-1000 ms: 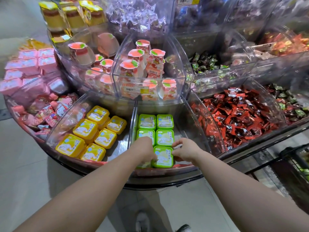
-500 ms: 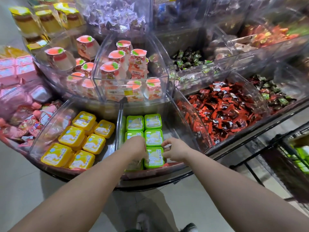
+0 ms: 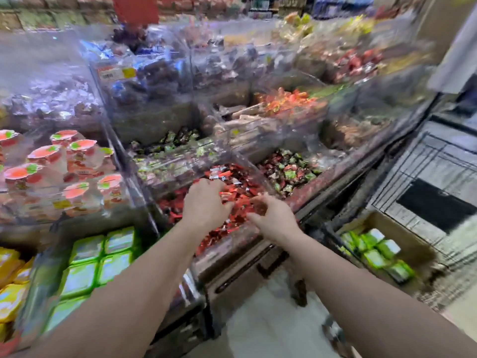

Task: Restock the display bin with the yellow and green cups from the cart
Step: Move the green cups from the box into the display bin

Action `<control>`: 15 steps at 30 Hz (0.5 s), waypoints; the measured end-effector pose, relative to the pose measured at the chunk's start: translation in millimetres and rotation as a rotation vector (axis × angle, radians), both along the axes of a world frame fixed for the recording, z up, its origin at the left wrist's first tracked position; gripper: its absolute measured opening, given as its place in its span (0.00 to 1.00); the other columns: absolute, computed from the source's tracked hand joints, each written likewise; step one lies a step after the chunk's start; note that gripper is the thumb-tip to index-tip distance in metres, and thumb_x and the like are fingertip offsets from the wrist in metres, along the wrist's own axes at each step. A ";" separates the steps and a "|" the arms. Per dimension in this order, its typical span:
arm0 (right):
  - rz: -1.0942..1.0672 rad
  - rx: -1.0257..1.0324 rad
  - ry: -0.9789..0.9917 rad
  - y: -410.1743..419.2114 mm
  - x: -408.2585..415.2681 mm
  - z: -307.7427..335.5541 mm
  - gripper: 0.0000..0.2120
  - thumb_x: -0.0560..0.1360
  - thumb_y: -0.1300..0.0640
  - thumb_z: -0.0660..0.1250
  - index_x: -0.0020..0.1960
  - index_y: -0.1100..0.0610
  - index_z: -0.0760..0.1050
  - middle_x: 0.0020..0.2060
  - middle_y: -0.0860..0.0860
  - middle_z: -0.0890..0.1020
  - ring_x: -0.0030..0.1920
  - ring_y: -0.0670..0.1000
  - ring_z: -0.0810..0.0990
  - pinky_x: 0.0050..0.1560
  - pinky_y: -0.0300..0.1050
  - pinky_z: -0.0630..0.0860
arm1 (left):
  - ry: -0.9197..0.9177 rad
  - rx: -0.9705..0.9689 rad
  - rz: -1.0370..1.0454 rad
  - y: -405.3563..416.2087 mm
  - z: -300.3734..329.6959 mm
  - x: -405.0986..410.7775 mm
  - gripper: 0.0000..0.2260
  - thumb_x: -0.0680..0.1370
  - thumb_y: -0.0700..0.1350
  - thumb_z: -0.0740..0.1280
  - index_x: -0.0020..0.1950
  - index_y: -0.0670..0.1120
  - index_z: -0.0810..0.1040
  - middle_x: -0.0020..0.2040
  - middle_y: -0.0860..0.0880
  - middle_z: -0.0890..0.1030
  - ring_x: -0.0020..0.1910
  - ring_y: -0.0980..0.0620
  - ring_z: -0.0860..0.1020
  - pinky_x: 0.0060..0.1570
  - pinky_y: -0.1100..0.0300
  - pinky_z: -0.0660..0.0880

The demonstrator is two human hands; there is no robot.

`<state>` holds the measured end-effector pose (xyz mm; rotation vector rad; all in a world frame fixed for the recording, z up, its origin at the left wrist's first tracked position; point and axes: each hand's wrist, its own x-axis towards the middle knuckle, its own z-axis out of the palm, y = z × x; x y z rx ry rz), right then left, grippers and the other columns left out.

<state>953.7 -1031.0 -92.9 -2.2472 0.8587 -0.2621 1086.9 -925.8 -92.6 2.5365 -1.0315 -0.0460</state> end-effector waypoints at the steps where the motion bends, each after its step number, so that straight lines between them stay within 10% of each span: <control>1: -0.045 -0.005 0.030 -25.8 -24.6 -1.4 0.20 0.73 0.50 0.69 0.63 0.52 0.75 0.54 0.49 0.81 0.57 0.51 0.79 0.56 0.41 0.73 | 0.038 -0.005 -0.065 -27.7 -3.1 -21.8 0.24 0.70 0.59 0.69 0.64 0.53 0.75 0.61 0.45 0.76 0.62 0.43 0.73 0.61 0.50 0.72; 15: -0.596 0.189 0.183 -252.2 -280.2 -66.2 0.24 0.72 0.50 0.71 0.66 0.51 0.73 0.59 0.51 0.79 0.58 0.53 0.78 0.55 0.44 0.74 | 0.397 0.086 -0.595 -301.1 -63.7 -216.3 0.26 0.72 0.51 0.72 0.69 0.51 0.72 0.67 0.46 0.72 0.68 0.48 0.70 0.65 0.60 0.63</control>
